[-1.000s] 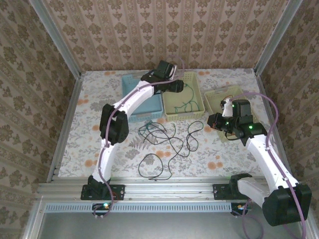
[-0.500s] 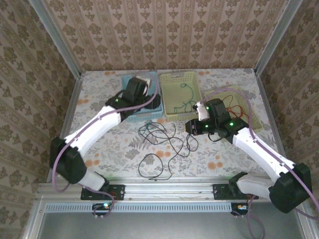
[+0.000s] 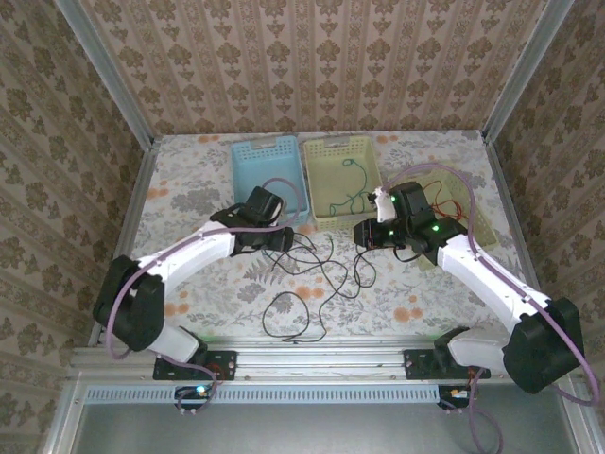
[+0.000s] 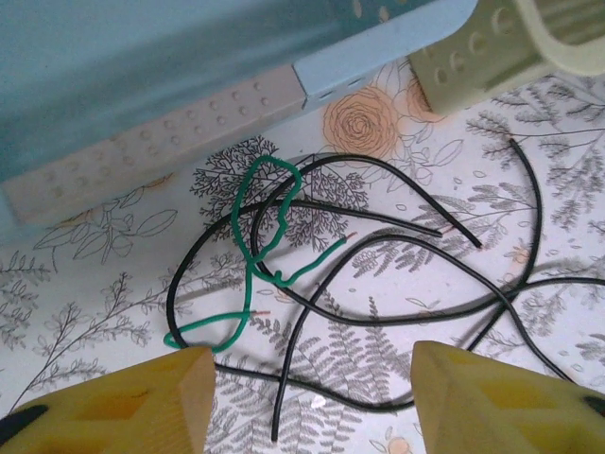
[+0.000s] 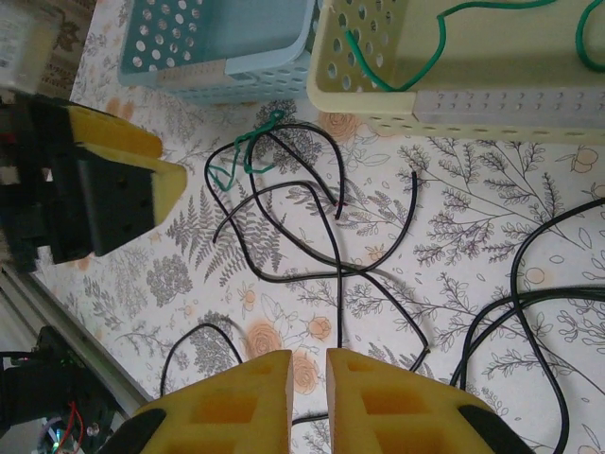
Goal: Untangle the cables
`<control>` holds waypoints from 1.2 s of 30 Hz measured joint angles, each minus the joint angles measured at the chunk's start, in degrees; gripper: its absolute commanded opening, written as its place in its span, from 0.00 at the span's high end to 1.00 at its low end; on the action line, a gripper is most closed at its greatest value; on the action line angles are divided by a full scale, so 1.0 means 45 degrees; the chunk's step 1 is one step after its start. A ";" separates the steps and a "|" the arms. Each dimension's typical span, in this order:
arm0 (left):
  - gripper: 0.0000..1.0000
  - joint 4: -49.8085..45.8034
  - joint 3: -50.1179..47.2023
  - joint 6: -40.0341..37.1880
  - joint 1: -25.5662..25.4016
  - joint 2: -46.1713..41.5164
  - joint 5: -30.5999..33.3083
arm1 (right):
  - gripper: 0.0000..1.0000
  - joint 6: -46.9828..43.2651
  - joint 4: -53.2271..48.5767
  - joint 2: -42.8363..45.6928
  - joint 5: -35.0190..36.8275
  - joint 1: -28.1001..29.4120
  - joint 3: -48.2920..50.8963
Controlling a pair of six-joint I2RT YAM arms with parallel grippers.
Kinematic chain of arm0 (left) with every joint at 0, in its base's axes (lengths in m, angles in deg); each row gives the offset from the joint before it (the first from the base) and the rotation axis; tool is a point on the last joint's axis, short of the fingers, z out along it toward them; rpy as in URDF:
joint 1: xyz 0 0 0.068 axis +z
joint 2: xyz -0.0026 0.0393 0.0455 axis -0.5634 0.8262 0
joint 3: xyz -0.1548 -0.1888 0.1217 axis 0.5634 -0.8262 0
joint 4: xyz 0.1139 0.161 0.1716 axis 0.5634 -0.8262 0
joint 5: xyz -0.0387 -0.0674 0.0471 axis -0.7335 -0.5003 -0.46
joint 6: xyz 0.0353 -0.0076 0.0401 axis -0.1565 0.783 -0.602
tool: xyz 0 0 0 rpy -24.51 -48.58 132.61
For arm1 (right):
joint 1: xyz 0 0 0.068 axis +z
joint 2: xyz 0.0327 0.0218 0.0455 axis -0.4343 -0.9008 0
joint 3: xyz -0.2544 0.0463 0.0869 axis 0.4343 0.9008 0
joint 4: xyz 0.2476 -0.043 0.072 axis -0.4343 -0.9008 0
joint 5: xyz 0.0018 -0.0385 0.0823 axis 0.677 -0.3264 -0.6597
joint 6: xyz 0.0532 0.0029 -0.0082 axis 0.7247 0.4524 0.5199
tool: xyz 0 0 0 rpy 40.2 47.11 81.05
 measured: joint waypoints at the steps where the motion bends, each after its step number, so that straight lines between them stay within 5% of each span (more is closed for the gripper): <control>1: 0.48 0.0029 0.0087 -0.0078 -0.0039 0.0253 0.0126 | 0.82 0.0005 0.0000 0.0005 0.0024 -0.0034 0.0005; 13: 0.56 0.0656 0.0869 -0.0578 -0.0306 0.2273 0.1744 | 0.83 0.0000 -0.0039 0.0534 0.0039 -0.0471 0.0063; 33: 1.00 0.1855 0.0607 -0.0364 -0.0957 0.3031 0.2807 | 0.84 0.0010 -0.0121 0.1001 0.0029 -0.0787 0.0539; 36: 1.00 0.2059 0.0447 -0.0442 -0.1117 0.2846 0.2788 | 0.85 0.0015 -0.0097 0.1044 0.0029 -0.0821 0.0588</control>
